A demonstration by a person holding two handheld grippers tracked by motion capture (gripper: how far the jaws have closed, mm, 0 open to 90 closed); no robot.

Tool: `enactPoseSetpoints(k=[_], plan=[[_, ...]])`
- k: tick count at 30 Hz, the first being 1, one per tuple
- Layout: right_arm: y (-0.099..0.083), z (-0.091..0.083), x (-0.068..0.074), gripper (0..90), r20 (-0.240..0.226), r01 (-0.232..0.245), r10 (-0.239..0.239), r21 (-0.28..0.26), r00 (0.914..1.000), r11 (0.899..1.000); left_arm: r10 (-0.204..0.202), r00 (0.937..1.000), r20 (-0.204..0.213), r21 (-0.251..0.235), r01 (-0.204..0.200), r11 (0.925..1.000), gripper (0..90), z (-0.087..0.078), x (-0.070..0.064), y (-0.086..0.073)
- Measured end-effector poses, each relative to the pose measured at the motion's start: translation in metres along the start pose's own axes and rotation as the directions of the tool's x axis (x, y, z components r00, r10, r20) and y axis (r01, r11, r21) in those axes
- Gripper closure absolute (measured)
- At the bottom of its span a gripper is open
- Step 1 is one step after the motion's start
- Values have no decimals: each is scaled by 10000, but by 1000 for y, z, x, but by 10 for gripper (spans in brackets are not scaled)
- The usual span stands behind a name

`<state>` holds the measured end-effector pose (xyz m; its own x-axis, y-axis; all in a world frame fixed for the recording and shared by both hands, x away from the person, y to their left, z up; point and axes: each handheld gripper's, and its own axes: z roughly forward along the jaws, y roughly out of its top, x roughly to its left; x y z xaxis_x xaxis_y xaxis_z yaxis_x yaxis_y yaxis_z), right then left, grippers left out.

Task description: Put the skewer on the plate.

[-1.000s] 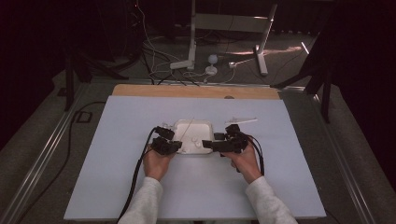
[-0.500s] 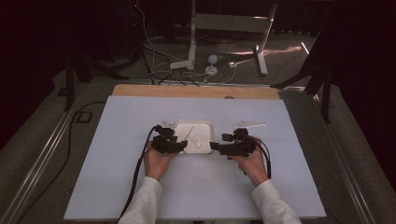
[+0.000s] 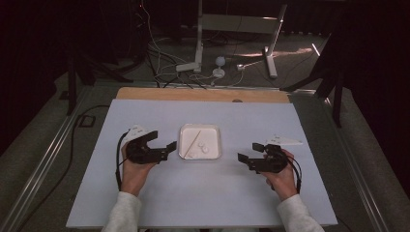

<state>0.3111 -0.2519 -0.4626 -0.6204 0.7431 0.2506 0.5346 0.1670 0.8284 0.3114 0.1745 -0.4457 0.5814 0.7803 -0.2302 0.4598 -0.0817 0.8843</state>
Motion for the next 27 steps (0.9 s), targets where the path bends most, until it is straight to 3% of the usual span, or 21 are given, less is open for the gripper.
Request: enactPoseSetpoints(k=[3,8,13,27], plan=[[-11,-10,-2,143,164,121,-119,-132,9998,9998,151,9995,-277,-70,-153,9999,16,-14,6,-11],[-24,-23,-8,110,444,192,-184,-189,9988,9996,317,9965,-779,-609,-365,9975,5,-36,14,-28],[-31,-33,-14,81,745,153,-121,-417,9972,9990,404,9937,-1050,-822,-491,9954,5,-50,18,-37],[-41,-46,-23,11,1221,181,-74,-873,9925,9960,141,9887,-1494,-1274,-334,9913,4,-70,25,-51]])
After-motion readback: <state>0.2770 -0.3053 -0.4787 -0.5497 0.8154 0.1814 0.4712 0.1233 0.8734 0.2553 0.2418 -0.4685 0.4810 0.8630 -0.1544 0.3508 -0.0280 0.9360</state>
